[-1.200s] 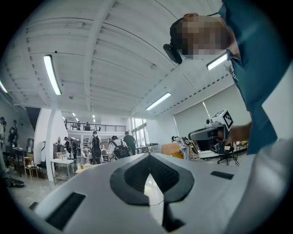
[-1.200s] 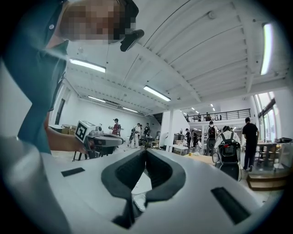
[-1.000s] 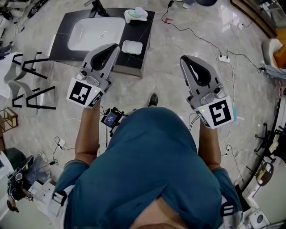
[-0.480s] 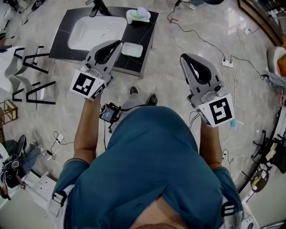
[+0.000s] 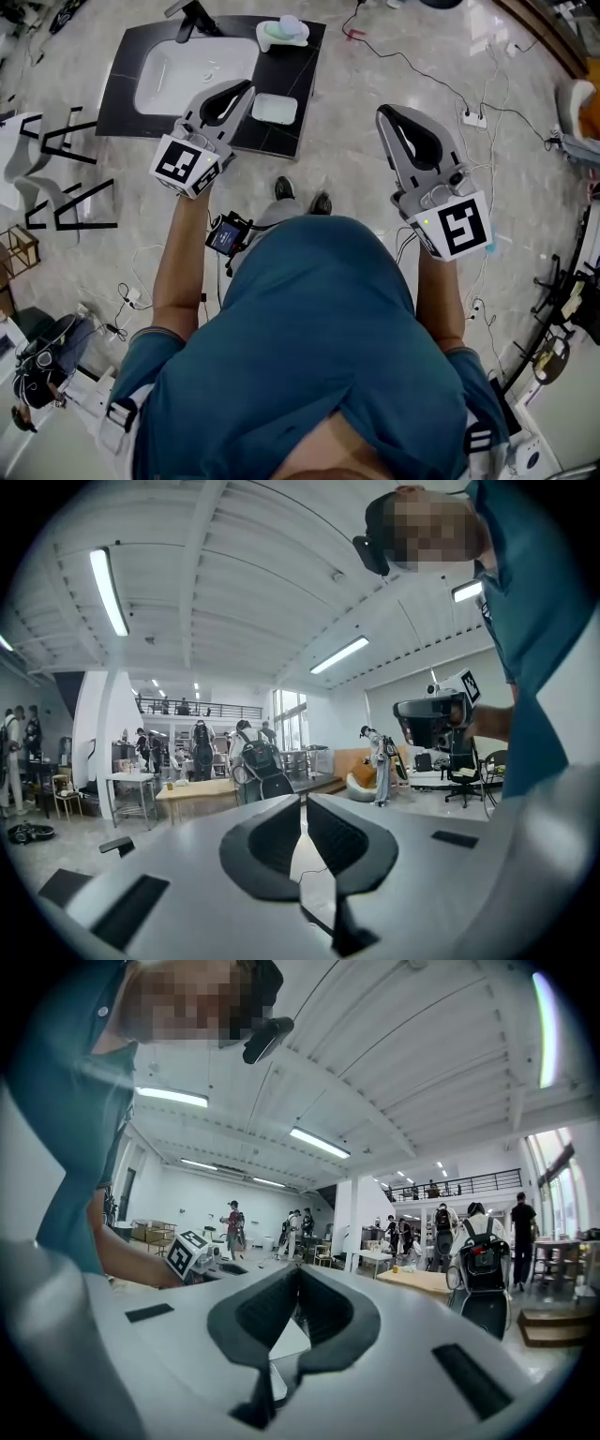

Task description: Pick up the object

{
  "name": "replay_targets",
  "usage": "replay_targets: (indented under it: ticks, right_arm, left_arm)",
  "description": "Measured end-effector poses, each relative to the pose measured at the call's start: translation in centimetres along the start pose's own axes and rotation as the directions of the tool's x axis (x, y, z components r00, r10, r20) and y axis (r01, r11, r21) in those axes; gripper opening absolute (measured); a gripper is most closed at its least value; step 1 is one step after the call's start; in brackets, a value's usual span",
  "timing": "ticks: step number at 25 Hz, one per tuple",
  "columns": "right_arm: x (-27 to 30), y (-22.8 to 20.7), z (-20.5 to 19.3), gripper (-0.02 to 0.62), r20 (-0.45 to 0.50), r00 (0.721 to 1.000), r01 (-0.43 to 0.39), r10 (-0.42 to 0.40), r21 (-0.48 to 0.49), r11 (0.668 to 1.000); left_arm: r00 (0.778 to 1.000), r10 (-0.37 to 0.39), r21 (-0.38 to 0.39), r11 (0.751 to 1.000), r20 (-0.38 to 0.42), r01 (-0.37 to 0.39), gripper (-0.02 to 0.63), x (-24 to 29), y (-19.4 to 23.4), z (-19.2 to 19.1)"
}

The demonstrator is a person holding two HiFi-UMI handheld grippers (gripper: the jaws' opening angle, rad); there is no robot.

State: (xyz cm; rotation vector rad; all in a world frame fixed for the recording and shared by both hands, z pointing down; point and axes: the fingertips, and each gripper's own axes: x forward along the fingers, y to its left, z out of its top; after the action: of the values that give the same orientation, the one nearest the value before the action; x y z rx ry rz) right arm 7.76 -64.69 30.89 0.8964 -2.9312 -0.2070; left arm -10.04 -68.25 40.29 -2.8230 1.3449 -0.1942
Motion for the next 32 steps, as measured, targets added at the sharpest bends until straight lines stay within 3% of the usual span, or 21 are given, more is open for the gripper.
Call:
replay_targets:
  ticks: [5,21,32]
  right_arm:
    - [0.3,-0.6,-0.6,0.015,-0.007,1.000,0.017,-0.017,0.013,1.000]
    - [0.8,-2.8,-1.3,0.015,-0.014,0.999,0.034,-0.034,0.032,0.999]
    - [0.6,-3.7,-1.5,0.015,-0.022,0.999,0.049,-0.048,0.046,0.998]
  left_arm:
    - [0.999,-0.019,-0.012,1.000,-0.042,0.018,0.009,1.1,0.7,-1.9]
    - [0.976,-0.080,0.010,0.996,-0.202,0.083,0.122,4.4,0.9,-8.1]
    - [0.929,-0.149,0.032,0.985,-0.339,0.170,0.233,6.1,-0.3,-12.8]
